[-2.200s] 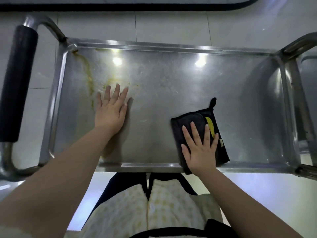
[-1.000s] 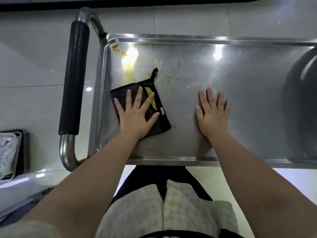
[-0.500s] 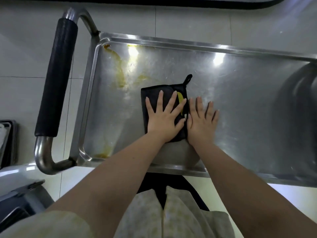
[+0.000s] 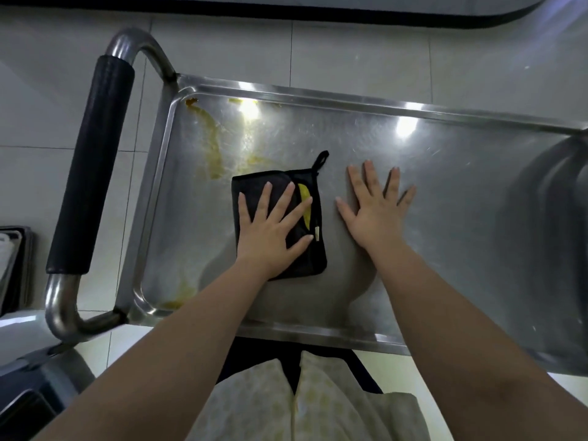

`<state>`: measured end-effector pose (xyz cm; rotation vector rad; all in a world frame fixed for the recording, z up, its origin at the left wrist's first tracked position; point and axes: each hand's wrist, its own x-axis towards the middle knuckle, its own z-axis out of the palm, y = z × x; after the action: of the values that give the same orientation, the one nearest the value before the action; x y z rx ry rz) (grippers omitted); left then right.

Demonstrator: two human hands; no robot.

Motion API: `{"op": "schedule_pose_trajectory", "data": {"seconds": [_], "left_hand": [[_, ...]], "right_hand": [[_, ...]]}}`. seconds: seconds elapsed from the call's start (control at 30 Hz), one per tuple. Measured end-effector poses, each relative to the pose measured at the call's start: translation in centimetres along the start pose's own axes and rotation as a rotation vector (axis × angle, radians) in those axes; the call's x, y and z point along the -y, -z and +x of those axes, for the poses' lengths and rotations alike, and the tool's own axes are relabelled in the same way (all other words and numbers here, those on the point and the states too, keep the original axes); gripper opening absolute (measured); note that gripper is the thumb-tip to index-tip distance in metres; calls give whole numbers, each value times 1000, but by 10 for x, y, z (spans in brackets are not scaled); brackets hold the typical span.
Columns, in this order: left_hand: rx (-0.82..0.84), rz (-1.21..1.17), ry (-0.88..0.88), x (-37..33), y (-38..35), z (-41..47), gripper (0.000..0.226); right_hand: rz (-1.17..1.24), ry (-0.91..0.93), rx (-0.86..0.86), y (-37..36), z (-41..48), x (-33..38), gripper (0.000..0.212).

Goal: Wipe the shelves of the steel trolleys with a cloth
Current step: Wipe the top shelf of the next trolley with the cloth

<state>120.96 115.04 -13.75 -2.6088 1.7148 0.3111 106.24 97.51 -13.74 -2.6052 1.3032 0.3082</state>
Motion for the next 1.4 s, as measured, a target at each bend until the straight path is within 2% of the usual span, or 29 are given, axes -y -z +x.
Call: {"op": "schedule_pose_trajectory", "data": {"seconds": [0.1, 0.27, 0.4, 0.47, 0.67, 0.77, 0.87, 1.0, 1.07, 1.27, 1.4], "left_hand": [[1, -10, 23, 19, 3, 1, 68], [-8, -84, 294, 92, 20, 21, 68], [6, -60, 408, 87, 23, 47, 69], [-4, -60, 387, 65, 24, 67, 69], [59, 20, -9, -16, 25, 139, 69], [73, 1, -85, -19, 26, 153, 70], [36, -28, -17, 13, 29, 152, 70], [-15, -106, 256, 87, 34, 137, 70], [-7, -106, 318, 109, 37, 128, 70], [3, -101, 313, 113, 39, 121, 70], [12, -65, 286, 137, 42, 120, 70]], "right_hand": [[-15, 22, -29, -2, 1, -4, 71], [13, 32, -33, -4, 2, -5, 71], [-8, 29, -41, -3, 3, -5, 71], [-9, 32, -32, -2, 6, -7, 71], [-51, 60, -46, -2, 9, -13, 74], [-61, 68, -43, -3, 11, -16, 76], [-40, 52, -36, -2, 12, -14, 71], [-46, 14, 22, 0, 14, -11, 71], [-57, 3, 41, 4, 18, -7, 71], [-49, 13, 53, 27, 75, 3, 74], [-62, 41, 2, 21, 81, -3, 75]]}}
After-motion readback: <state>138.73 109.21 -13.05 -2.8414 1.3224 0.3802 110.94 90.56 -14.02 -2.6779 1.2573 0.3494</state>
